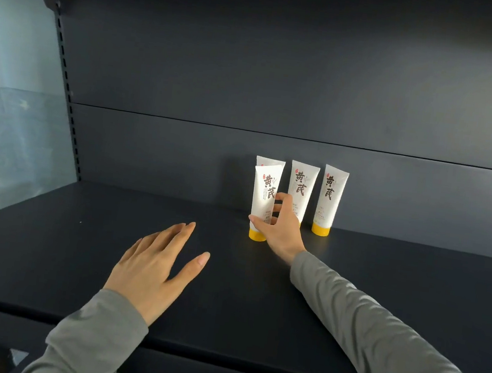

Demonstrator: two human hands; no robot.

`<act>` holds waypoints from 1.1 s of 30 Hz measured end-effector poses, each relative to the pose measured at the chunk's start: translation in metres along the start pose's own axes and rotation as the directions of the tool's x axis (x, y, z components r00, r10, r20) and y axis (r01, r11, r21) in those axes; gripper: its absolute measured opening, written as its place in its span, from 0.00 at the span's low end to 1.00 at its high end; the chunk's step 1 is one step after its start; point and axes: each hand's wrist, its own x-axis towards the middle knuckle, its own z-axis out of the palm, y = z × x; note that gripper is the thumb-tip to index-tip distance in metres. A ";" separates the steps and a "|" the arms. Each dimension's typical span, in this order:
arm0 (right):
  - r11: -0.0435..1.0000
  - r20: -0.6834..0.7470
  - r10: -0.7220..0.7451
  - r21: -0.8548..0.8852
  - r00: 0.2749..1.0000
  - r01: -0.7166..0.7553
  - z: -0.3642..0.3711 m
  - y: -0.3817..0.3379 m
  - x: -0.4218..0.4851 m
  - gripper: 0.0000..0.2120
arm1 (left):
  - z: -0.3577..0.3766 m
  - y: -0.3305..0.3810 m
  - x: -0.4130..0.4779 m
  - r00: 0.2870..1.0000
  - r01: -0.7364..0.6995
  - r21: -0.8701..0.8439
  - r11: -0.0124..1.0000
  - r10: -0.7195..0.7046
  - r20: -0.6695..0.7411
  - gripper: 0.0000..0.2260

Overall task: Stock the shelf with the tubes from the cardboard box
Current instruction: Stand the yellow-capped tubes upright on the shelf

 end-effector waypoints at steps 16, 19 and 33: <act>0.770 0.009 -0.061 -0.636 0.998 0.053 -0.079 -0.056 -0.075 0.32 | -0.004 0.012 0.010 0.993 -0.118 0.032 0.993 0.118 0.015 0.30; 0.572 -0.039 -0.101 -0.820 0.994 0.026 -0.121 -0.062 -0.129 0.33 | -0.001 0.018 0.006 0.989 -0.145 0.033 0.989 0.144 0.022 0.33; 0.290 -0.479 0.158 -0.813 0.863 -0.504 -0.288 -0.020 -0.336 0.39 | 0.017 0.097 -0.025 0.974 -0.225 -0.047 0.973 0.226 0.001 0.40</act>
